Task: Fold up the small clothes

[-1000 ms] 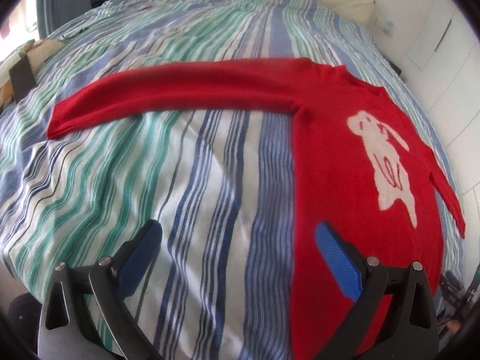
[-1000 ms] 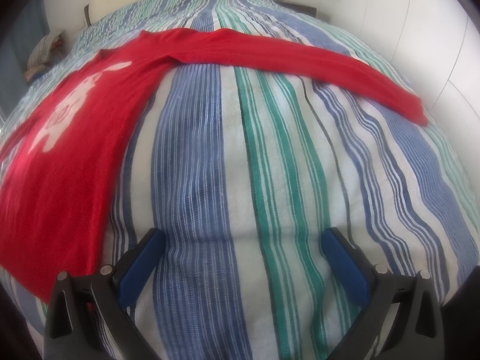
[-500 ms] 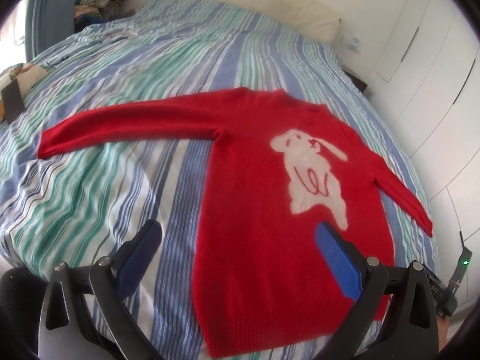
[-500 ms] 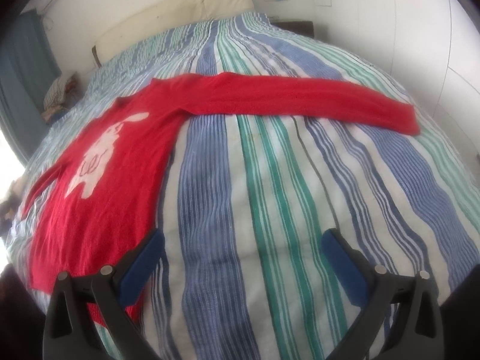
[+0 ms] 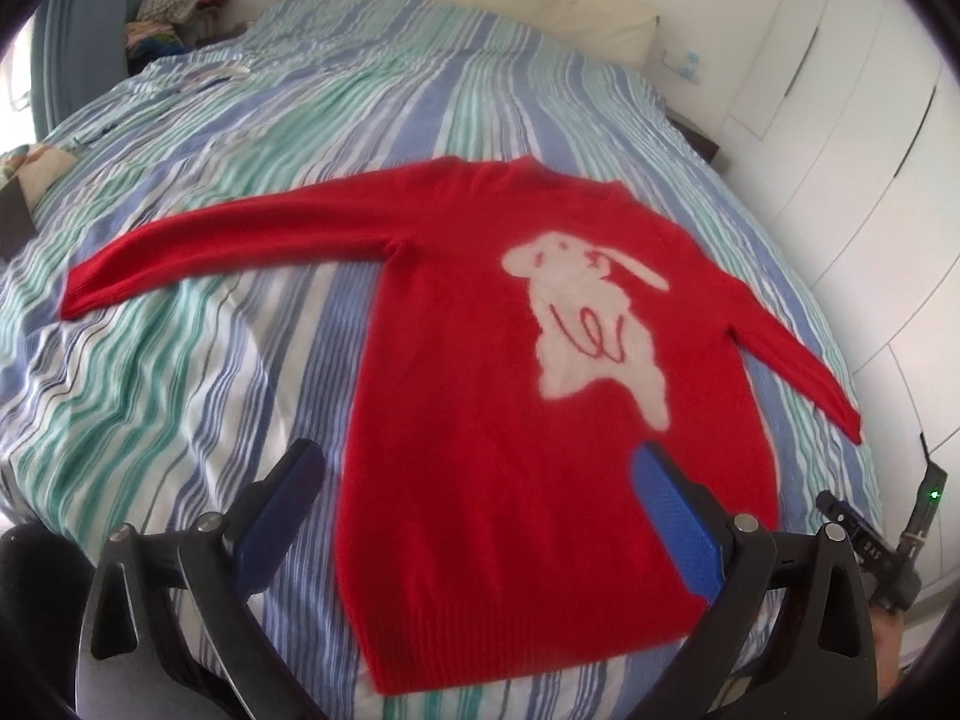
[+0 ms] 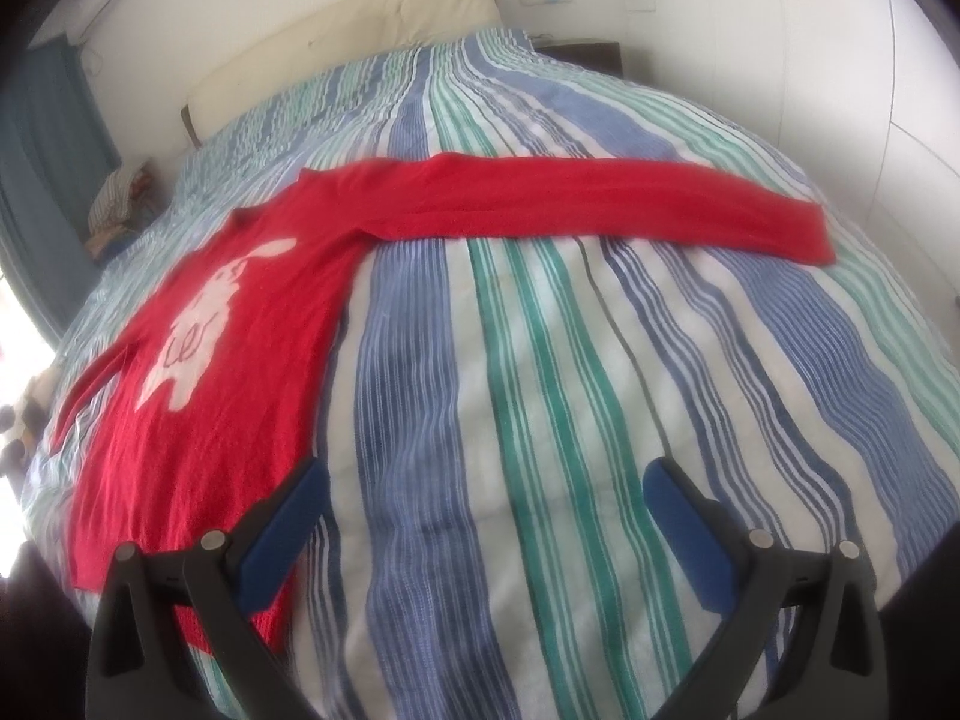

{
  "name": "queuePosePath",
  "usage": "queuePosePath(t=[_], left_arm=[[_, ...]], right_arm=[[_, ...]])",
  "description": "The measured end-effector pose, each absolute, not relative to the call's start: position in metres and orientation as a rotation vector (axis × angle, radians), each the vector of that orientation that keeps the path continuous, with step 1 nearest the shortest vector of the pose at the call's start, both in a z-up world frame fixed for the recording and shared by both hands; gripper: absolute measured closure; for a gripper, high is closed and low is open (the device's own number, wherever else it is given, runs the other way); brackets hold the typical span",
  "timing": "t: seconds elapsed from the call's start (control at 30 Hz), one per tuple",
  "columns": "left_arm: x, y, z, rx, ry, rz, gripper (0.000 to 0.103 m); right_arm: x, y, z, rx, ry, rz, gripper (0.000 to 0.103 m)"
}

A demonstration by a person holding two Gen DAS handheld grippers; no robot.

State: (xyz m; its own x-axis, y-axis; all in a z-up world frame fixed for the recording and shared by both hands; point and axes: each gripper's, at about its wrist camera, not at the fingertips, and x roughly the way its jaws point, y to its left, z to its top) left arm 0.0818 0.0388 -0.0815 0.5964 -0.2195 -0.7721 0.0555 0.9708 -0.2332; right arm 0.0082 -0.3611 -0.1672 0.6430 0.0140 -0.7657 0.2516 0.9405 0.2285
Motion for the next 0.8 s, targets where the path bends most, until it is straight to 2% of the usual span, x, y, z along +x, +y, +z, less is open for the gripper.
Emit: queuePosePath(t=[0.6,0.8], left_arm=[[0.089,0.079,-0.117,-0.218,0.902,-0.019,0.001],[0.086,0.085,-0.113,-0.220,0.877,0.002,0.001]], right_arm=[[0.008,-0.358,-0.171,0.327,0.879,-0.128,0.000],[0.009,-0.357,-0.170,0.325,0.881,-0.121,0.000]])
